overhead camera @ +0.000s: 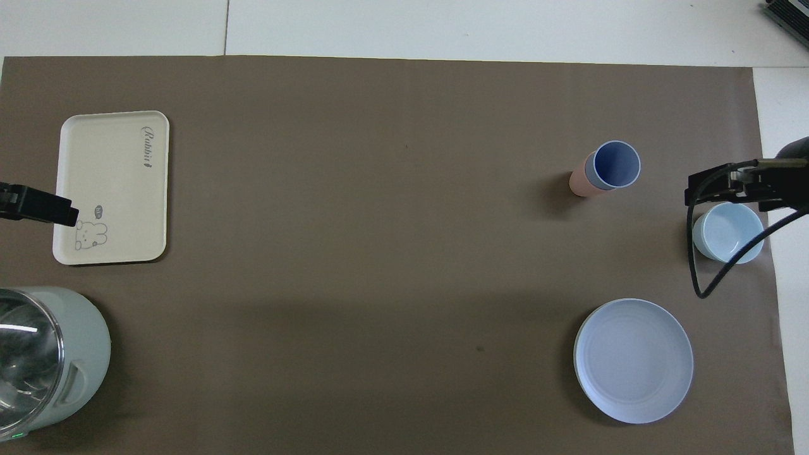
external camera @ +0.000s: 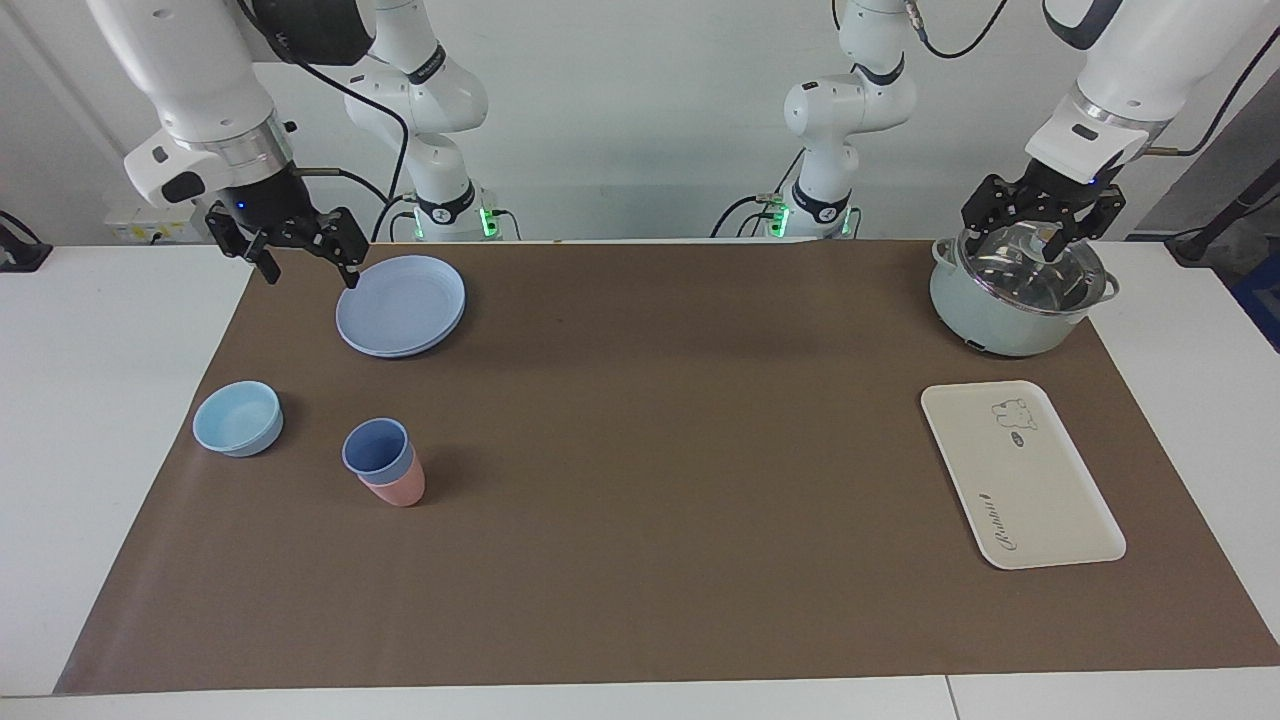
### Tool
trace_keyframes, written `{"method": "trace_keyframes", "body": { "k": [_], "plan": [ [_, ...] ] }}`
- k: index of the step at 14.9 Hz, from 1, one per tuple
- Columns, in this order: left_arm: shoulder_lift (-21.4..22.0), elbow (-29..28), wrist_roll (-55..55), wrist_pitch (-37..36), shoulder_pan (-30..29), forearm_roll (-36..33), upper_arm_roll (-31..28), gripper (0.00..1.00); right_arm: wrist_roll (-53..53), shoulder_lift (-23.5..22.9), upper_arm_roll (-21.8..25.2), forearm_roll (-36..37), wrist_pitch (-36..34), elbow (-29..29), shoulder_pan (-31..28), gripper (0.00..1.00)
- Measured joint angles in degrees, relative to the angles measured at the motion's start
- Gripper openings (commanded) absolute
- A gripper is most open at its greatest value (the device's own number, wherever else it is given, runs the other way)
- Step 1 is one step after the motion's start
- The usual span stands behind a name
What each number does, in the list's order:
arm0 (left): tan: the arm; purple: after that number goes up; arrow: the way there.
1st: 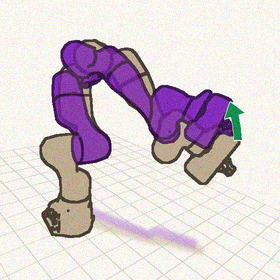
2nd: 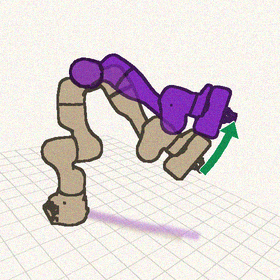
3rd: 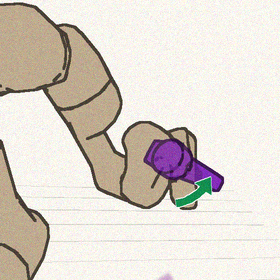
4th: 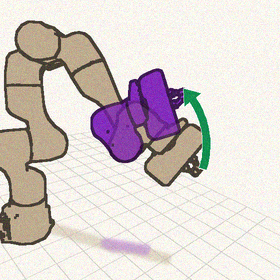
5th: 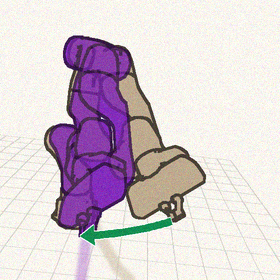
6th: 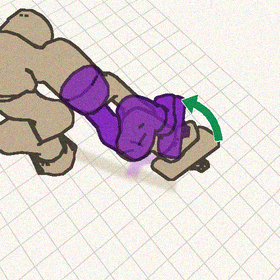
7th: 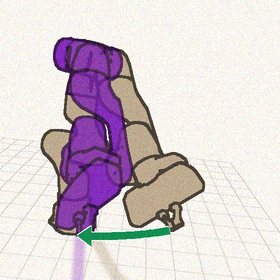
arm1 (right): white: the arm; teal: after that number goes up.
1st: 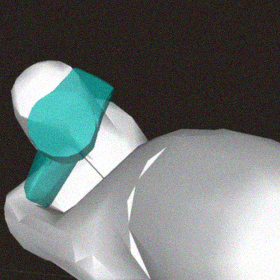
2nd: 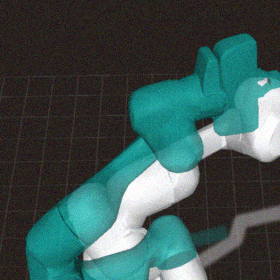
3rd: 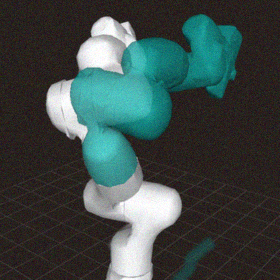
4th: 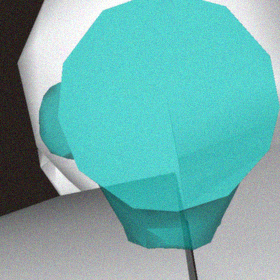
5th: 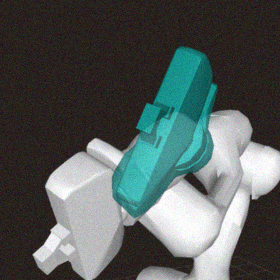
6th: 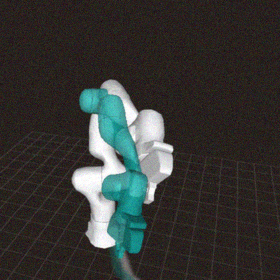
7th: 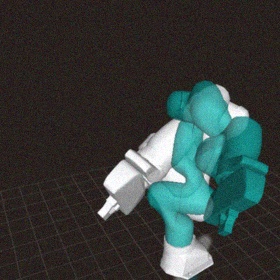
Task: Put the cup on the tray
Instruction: 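Move the right gripper toward the nested blue and pink cups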
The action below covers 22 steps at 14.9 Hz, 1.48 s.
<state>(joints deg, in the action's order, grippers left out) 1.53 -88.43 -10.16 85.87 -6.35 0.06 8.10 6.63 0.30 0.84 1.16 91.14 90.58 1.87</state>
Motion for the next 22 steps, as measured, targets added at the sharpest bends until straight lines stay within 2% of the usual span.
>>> {"method": "trace_keyframes", "body": {
  "k": [9, 13, 15, 19, 22],
  "plan": [
    [0.00, -0.09, 0.01, 0.08, -0.03, 0.00, -0.13, 1.00, 0.00, 0.00, 0.10, 0.00, -0.19, 0.21, -0.42, 1.00],
    [0.00, -0.37, 0.02, 0.09, -0.22, 0.00, -0.42, 1.00, 1.05, 0.00, 0.21, 0.00, 0.41, 0.29, -0.72, 0.87],
    [0.01, -0.53, 0.02, 0.09, -0.23, 0.00, -0.44, 1.00, 4.26, -0.01, 0.40, -0.20, 1.69, 0.30, -1.52, 0.84],
    [0.18, -0.96, 0.01, 0.09, -0.23, 0.00, -0.44, 1.00, 13.09, -0.96, 0.67, -4.15, 3.20, 0.16, -4.93, 0.84],
    [0.40, -1.30, 0.01, 0.09, -0.23, 0.00, -0.43, 1.00, 21.61, -4.55, 0.80, -7.41, 4.81, -1.47, -7.04, 0.86]
  ]
}}
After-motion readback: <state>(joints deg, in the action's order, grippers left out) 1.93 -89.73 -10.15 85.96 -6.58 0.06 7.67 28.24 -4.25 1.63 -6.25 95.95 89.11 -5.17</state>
